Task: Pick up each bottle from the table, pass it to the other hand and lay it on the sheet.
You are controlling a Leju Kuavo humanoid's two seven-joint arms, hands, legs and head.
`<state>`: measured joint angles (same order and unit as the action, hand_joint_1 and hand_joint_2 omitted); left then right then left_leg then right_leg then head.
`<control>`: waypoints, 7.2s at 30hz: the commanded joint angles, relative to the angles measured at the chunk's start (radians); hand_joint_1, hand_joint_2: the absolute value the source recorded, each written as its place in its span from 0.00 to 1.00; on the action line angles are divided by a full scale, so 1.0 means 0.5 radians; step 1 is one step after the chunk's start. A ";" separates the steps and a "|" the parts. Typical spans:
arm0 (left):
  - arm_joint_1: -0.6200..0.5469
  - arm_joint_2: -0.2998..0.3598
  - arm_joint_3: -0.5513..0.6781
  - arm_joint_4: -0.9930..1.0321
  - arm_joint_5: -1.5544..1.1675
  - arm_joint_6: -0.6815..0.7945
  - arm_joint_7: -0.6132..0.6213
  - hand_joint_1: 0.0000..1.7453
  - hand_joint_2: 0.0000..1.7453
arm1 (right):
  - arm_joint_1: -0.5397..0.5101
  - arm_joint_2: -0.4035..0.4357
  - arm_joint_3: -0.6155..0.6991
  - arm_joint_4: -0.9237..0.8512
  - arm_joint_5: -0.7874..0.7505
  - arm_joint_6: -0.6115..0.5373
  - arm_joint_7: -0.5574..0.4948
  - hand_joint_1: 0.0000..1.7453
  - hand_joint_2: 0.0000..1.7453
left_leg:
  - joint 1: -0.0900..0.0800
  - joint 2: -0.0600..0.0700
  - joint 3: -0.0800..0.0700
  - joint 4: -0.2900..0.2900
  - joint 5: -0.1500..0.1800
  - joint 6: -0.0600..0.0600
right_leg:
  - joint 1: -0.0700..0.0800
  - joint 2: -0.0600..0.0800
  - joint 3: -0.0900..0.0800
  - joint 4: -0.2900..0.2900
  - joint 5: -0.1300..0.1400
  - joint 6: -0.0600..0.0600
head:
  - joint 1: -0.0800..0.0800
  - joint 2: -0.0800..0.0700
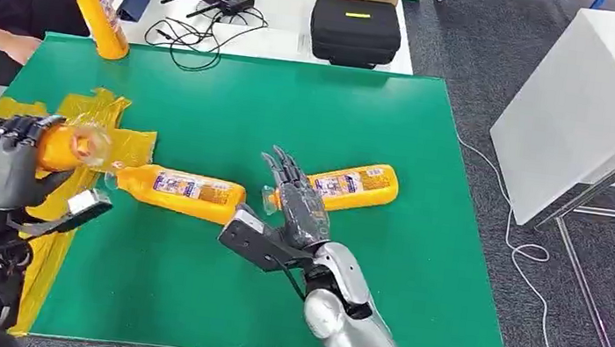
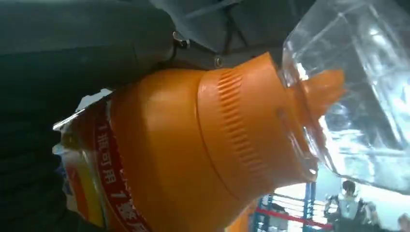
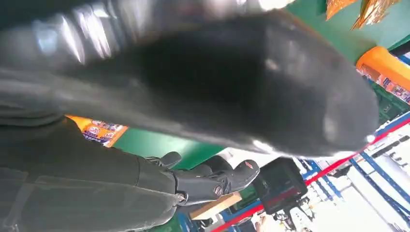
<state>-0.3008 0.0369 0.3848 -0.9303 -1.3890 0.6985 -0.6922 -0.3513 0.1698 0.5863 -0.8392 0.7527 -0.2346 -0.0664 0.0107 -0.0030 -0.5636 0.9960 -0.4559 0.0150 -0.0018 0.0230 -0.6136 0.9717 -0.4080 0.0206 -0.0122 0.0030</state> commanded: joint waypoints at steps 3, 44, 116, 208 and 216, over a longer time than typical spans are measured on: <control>0.104 0.146 -0.753 0.113 -0.342 -0.001 0.986 1.00 1.00 | -0.158 -0.099 0.172 0.177 -0.101 0.042 -0.091 0.00 0.00 | 0.000 -0.011 0.007 -0.003 0.000 0.000 | 0.001 -0.013 0.008 -0.002 -0.003 0.000 | -0.001 0.000; -0.033 0.369 -1.340 1.109 -0.299 -0.001 1.274 0.00 0.00 | -0.180 -0.133 0.356 0.153 -0.224 0.080 -0.099 0.00 0.00 | 0.002 -0.005 0.015 -0.004 -0.003 -0.001 | 0.003 -0.010 0.015 -0.001 -0.006 0.000 | -0.001 0.000; 0.077 0.127 -0.706 -0.549 2.777 -0.721 -0.012 0.00 0.00 | -0.250 -0.248 0.105 0.319 0.002 -0.016 0.049 0.00 1.00 | 0.000 -0.013 0.010 -0.002 0.002 0.000 | 0.001 -0.021 0.013 0.000 -0.002 0.000 | -0.001 0.000; 0.486 -0.016 -0.376 -0.779 2.644 -0.917 -0.012 0.00 1.00 | -0.738 -0.589 -0.287 1.230 0.843 0.639 0.062 0.00 1.00 | -0.003 -0.022 0.011 -0.003 0.002 0.009 | 0.001 -0.027 0.018 -0.003 -0.005 0.003 | -0.002 0.000; 0.282 -0.044 -0.488 -0.558 2.596 -0.915 -0.012 0.00 1.00 | -0.664 -0.659 -0.381 1.255 0.829 0.669 0.136 0.00 1.00 | -0.004 -0.028 0.014 -0.003 0.002 0.009 | 0.002 -0.034 0.022 -0.005 -0.006 0.003 | -0.002 0.000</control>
<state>-0.0366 0.0511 0.2018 -1.3741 -0.0782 0.2407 -0.7038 -0.6933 -0.1209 0.4673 -0.2758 1.1734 0.0809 -0.0176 0.0089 -0.0100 -0.5620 0.9964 -0.4546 0.0195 -0.0009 0.0150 -0.6101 0.9710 -0.4082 0.0214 -0.0130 0.0031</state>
